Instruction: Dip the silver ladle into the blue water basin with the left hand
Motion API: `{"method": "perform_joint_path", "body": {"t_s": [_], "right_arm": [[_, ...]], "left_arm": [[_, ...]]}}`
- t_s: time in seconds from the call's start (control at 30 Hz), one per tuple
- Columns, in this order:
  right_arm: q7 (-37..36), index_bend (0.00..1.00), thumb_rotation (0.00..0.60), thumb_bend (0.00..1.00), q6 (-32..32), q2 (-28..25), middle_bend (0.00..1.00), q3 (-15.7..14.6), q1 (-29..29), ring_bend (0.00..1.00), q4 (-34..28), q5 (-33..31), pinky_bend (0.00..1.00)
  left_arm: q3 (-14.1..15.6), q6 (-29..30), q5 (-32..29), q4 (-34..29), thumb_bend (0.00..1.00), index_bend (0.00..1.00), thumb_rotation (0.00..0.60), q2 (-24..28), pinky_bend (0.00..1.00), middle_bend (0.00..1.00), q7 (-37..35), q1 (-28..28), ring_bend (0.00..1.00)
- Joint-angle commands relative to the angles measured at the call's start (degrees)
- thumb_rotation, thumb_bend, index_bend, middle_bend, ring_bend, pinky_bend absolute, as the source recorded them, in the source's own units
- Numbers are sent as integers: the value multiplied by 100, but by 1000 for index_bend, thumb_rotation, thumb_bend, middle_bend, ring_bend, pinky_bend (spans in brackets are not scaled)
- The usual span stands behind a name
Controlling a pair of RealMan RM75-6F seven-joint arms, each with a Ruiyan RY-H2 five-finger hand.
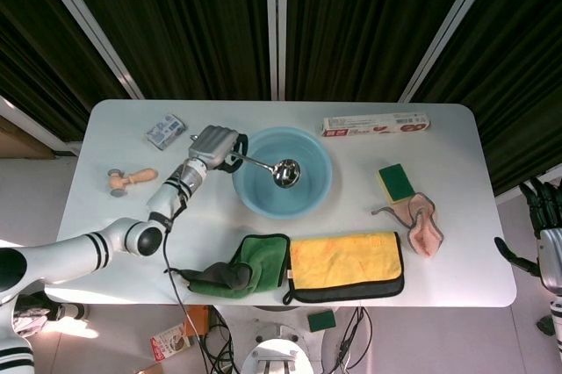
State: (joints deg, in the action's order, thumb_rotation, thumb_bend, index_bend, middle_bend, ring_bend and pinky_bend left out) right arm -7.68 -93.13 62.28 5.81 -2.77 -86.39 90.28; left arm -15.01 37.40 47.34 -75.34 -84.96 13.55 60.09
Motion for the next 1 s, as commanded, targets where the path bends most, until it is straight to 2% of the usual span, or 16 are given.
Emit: {"method": "perform_joint_path", "body": {"t_s": [0.03, 0.13, 0.27, 0.63, 0.8, 1.0], "right_arm": [[-58, 0, 600, 217, 11, -15, 0, 13, -3, 0, 23, -28, 0], [-146, 0, 600, 216, 27, -24, 0, 21, 0, 0, 59, -67, 0], [-257, 0, 600, 220, 37, -35, 0, 27, 11, 0, 120, -111, 0], [-453, 0, 600, 225, 118, 21, 0, 38, -29, 0, 293, -155, 0], [-418, 0, 600, 229, 139, 28, 0, 43, -54, 0, 272, -150, 0], [-359, 0, 600, 230, 195, 48, 0, 29, -88, 0, 241, -139, 0]], "left_arm": [[139, 129, -347, 267, 404, 801, 600, -275, 821, 634, 386, 235, 609], [196, 225, -596, 472, 405, 803, 600, -476, 821, 635, 624, 355, 609], [390, 488, -604, 797, 404, 802, 600, -730, 821, 635, 1102, 465, 609], [679, 893, -125, 1220, 404, 804, 600, -1123, 821, 637, 1755, 514, 611], [752, 912, 98, 1249, 404, 806, 600, -1142, 821, 635, 1872, 474, 611], [678, 734, 32, 1069, 403, 810, 600, -1042, 821, 631, 1827, 420, 611]]}}
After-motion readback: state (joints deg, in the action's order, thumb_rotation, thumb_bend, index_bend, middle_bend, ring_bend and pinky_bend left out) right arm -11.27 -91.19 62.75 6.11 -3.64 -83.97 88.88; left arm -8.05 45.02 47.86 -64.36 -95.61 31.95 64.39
